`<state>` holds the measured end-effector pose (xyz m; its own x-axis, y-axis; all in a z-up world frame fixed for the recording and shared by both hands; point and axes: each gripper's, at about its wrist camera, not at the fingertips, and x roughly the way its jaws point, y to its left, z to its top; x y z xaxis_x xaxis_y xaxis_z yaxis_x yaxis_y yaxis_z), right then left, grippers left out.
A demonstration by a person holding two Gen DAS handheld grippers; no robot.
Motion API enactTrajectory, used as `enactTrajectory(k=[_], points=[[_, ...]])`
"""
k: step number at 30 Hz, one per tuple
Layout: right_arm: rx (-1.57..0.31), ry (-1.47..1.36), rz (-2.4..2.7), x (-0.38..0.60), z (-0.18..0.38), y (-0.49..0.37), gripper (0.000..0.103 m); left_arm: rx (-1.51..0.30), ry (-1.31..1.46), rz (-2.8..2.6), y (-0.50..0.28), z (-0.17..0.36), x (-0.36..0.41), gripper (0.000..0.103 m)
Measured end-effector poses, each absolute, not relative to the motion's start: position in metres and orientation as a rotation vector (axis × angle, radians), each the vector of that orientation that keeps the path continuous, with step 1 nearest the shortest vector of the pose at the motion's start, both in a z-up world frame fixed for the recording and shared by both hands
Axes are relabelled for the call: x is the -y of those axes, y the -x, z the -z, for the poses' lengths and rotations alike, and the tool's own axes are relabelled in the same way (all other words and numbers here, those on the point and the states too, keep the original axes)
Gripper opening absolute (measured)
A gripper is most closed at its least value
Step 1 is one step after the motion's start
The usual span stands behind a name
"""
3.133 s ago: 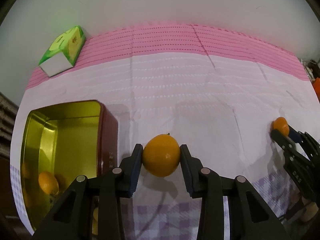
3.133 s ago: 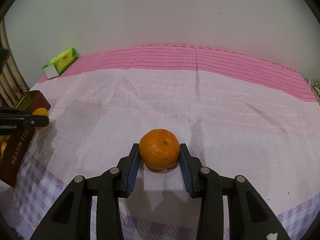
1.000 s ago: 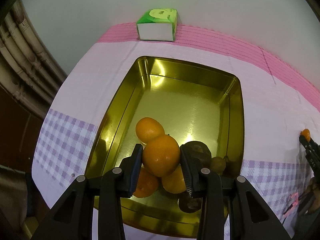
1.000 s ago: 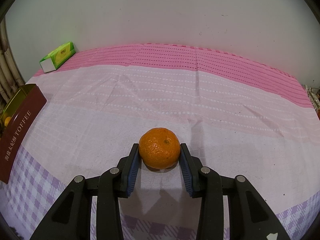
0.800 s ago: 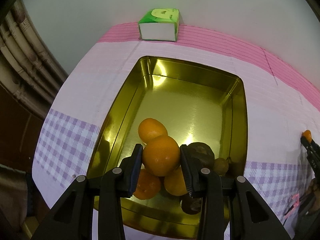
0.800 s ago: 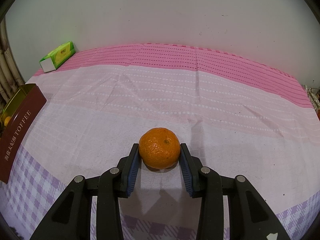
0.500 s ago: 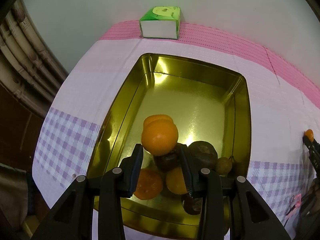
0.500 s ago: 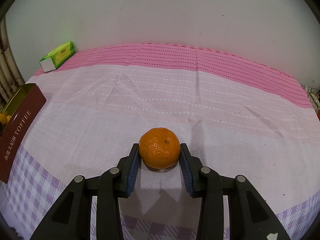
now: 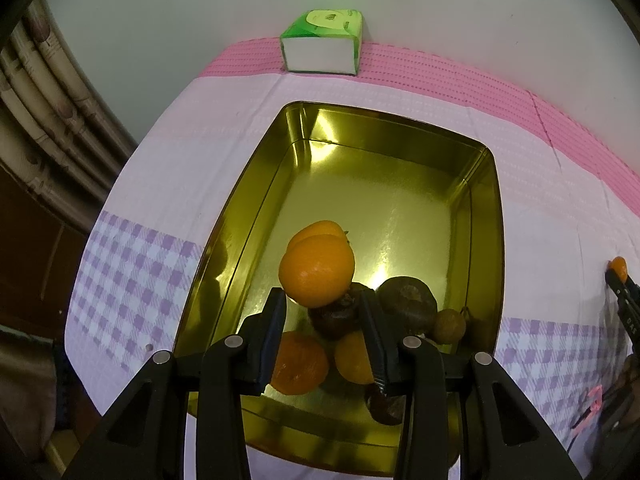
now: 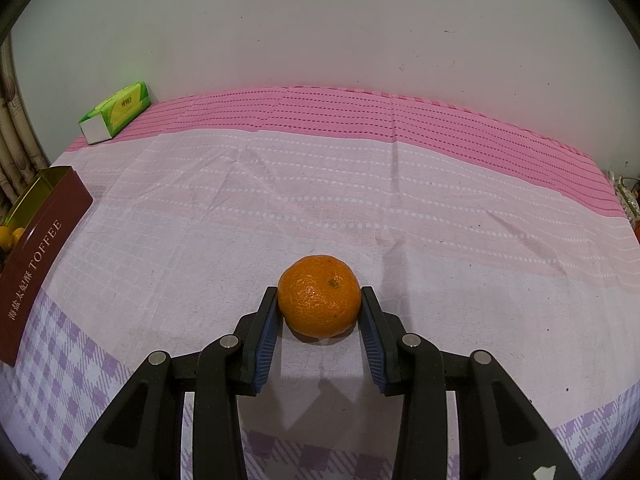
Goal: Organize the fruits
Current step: 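Open the left tool to release the yellow orange into the tray, then carry the orange over the tin tray with the right tool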
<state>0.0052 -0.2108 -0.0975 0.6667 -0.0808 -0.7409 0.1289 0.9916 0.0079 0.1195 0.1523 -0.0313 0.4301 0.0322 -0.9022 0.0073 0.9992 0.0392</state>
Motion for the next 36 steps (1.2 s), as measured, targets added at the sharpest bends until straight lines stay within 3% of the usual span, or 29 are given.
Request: enactTrajectory(k=[36], points=[[-0.833, -0.052, 0.122, 0.21, 0.098, -0.007, 0.036, -0.982, -0.099, -0.035, -0.086, -0.007, -0.175, 0.072]])
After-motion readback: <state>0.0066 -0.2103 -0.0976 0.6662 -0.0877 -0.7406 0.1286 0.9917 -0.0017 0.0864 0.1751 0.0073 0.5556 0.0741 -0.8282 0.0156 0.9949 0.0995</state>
